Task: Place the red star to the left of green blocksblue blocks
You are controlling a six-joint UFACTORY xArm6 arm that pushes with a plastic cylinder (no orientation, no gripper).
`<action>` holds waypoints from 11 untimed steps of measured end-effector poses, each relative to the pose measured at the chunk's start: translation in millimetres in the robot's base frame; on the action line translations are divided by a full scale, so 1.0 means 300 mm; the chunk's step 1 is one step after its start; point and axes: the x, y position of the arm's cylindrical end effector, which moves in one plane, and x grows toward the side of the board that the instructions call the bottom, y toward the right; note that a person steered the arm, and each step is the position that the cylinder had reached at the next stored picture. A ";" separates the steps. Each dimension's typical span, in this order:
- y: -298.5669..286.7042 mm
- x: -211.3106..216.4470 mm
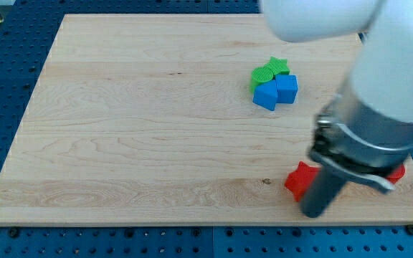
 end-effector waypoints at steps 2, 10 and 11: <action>-0.200 -0.190; 0.074 -0.229; 0.065 -0.292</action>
